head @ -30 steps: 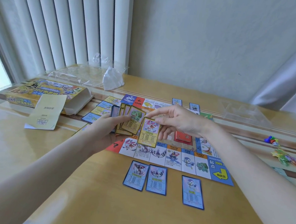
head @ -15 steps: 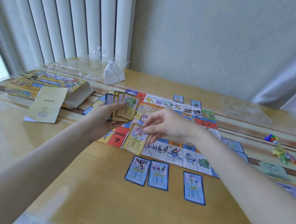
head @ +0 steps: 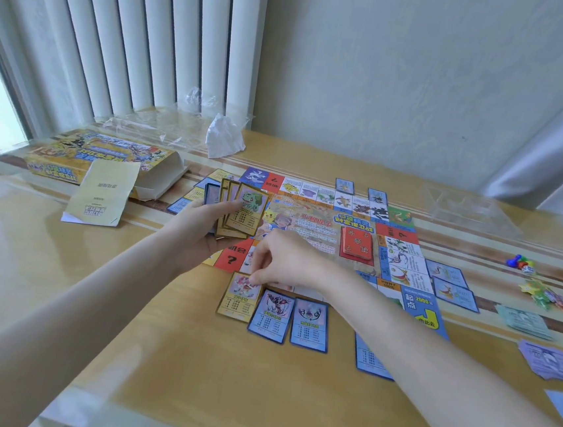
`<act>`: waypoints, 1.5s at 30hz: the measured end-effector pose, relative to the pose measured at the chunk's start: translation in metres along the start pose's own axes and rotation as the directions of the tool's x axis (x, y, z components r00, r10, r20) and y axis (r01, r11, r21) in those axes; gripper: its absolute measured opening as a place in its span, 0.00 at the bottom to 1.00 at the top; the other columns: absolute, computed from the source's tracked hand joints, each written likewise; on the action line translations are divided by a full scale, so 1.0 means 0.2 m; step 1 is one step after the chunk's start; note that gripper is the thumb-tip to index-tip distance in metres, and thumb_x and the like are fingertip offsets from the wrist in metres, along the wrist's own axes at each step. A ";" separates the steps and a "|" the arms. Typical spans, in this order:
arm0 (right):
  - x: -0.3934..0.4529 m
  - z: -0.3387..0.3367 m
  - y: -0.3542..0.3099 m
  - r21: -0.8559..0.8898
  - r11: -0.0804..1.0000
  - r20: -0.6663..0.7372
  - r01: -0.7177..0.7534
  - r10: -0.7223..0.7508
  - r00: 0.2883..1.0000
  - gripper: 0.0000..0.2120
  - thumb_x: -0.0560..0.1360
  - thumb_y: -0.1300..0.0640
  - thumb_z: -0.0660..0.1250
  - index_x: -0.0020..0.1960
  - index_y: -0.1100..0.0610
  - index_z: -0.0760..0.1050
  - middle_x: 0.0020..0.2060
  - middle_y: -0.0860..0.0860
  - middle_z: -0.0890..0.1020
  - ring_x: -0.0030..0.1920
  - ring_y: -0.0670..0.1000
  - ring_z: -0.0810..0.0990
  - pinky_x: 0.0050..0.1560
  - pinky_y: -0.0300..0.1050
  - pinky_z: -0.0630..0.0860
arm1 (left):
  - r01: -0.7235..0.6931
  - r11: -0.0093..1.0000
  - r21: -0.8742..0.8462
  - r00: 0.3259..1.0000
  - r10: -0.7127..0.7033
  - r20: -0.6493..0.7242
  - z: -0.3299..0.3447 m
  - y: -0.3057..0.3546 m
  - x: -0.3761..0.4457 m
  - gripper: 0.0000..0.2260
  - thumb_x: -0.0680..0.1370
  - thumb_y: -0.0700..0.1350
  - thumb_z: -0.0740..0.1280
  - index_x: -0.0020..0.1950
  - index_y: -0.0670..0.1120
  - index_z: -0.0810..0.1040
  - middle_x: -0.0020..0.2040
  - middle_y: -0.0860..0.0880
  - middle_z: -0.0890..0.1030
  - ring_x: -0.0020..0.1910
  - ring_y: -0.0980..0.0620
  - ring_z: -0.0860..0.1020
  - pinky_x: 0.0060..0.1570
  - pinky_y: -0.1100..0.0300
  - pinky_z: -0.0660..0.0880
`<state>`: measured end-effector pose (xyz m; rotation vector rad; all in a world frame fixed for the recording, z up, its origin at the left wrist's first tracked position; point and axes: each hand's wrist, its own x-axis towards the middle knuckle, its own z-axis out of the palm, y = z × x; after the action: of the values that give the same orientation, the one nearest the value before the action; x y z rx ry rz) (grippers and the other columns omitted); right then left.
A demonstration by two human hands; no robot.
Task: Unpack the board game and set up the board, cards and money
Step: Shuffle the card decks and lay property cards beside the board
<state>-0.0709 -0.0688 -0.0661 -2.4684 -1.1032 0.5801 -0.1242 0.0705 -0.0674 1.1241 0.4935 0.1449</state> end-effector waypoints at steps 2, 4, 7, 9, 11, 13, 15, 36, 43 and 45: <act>-0.01 0.00 -0.01 -0.052 0.999 -0.005 0.011 -0.011 1.000 0.05 0.72 0.60 0.71 0.45 0.62 0.81 0.34 0.46 0.80 0.41 0.54 0.83 0.42 0.46 0.80 | 0.001 1.000 0.001 1.000 -0.001 0.007 0.00 0.00 0.00 0.08 0.76 0.39 0.67 0.54 0.39 0.76 0.45 0.41 0.82 0.41 0.48 0.82 0.40 0.55 0.81; -0.02 0.01 -0.02 -0.080 0.997 -0.015 0.024 -0.026 1.000 0.06 0.72 0.60 0.71 0.46 0.63 0.81 0.40 0.49 0.81 0.41 0.50 0.81 0.40 0.43 0.77 | 0.006 1.000 0.002 1.000 -0.006 0.015 0.00 -0.01 0.00 0.09 0.76 0.40 0.67 0.54 0.39 0.77 0.44 0.42 0.83 0.41 0.48 0.82 0.39 0.56 0.81; -0.04 0.01 -0.02 -0.117 0.992 -0.038 0.035 -0.040 0.998 0.06 0.73 0.59 0.70 0.47 0.62 0.81 0.45 0.51 0.82 0.36 0.41 0.73 0.32 0.34 0.68 | 0.034 0.999 -0.039 0.999 -0.033 0.033 0.00 -0.03 0.00 0.10 0.75 0.40 0.68 0.54 0.38 0.78 0.43 0.42 0.84 0.41 0.48 0.83 0.40 0.56 0.81; -0.04 0.02 -0.01 -0.131 0.991 -0.054 0.040 -0.048 0.997 0.06 0.73 0.59 0.69 0.47 0.60 0.81 0.45 0.51 0.82 0.39 0.44 0.76 0.31 0.35 0.66 | 0.049 0.996 -0.078 0.997 -0.045 0.058 0.00 -0.03 0.00 0.11 0.75 0.40 0.68 0.54 0.37 0.78 0.46 0.40 0.84 0.43 0.47 0.83 0.44 0.54 0.81; -0.04 0.02 -0.01 -0.160 0.986 -0.066 0.050 -0.061 0.996 0.05 0.73 0.58 0.70 0.46 0.59 0.81 0.43 0.49 0.80 0.42 0.47 0.77 0.30 0.36 0.65 | 0.062 0.994 -0.092 0.995 -0.055 0.077 -0.01 -0.03 0.01 0.14 0.74 0.41 0.69 0.57 0.37 0.77 0.51 0.39 0.83 0.48 0.45 0.83 0.48 0.52 0.80; -0.04 0.03 -0.01 -0.202 0.977 -0.078 0.061 -0.079 0.994 0.05 0.72 0.57 0.70 0.44 0.58 0.80 0.40 0.47 0.75 0.42 0.46 0.74 0.30 0.37 0.64 | 0.073 0.994 -0.079 0.995 -0.068 0.072 -0.01 -0.04 0.01 0.17 0.73 0.41 0.70 0.60 0.37 0.75 0.54 0.38 0.82 0.52 0.44 0.82 0.49 0.50 0.79; -0.04 0.03 -0.01 -0.214 0.974 -0.081 0.070 -0.089 0.993 0.05 0.71 0.56 0.72 0.42 0.58 0.79 0.39 0.47 0.74 0.41 0.46 0.73 0.33 0.39 0.68 | 0.080 0.994 -0.069 0.996 -0.076 0.051 -0.01 -0.04 0.01 0.19 0.74 0.40 0.70 0.62 0.36 0.74 0.55 0.37 0.81 0.52 0.43 0.81 0.47 0.50 0.80; -0.22 -0.33 0.31 0.609 0.793 -0.330 0.005 0.248 0.911 0.06 0.71 0.64 0.71 0.38 0.58 0.75 0.33 0.53 0.81 0.28 0.43 0.78 0.28 0.34 0.73 | 0.051 0.993 0.109 0.962 -0.078 0.261 0.36 -0.03 -0.01 0.14 0.77 0.42 0.66 0.60 0.37 0.74 0.52 0.39 0.81 0.48 0.45 0.82 0.46 0.55 0.81; -0.40 -0.38 0.45 0.608 0.794 -0.296 -0.007 0.235 0.926 0.16 0.71 0.68 0.70 0.54 0.55 0.72 0.33 0.53 0.80 0.27 0.48 0.79 0.35 0.38 0.78 | 0.083 0.982 0.168 0.949 -0.129 0.287 0.53 -0.14 -0.04 0.07 0.76 0.40 0.67 0.52 0.39 0.75 0.47 0.40 0.82 0.45 0.45 0.81 0.47 0.52 0.80; -0.45 -0.38 0.48 0.634 0.773 -0.302 0.015 0.230 0.925 0.12 0.72 0.68 0.69 0.51 0.56 0.73 0.32 0.55 0.81 0.27 0.47 0.79 0.32 0.38 0.78 | 0.100 0.979 0.176 0.943 -0.150 0.297 0.54 -0.16 -0.05 0.07 0.75 0.40 0.68 0.52 0.40 0.75 0.46 0.40 0.83 0.45 0.45 0.82 0.47 0.53 0.80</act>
<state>-0.0280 -0.2092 -0.0301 -1.9350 -0.4971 0.4050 -0.0890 -0.0369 -0.0570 1.2407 0.2978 -0.1839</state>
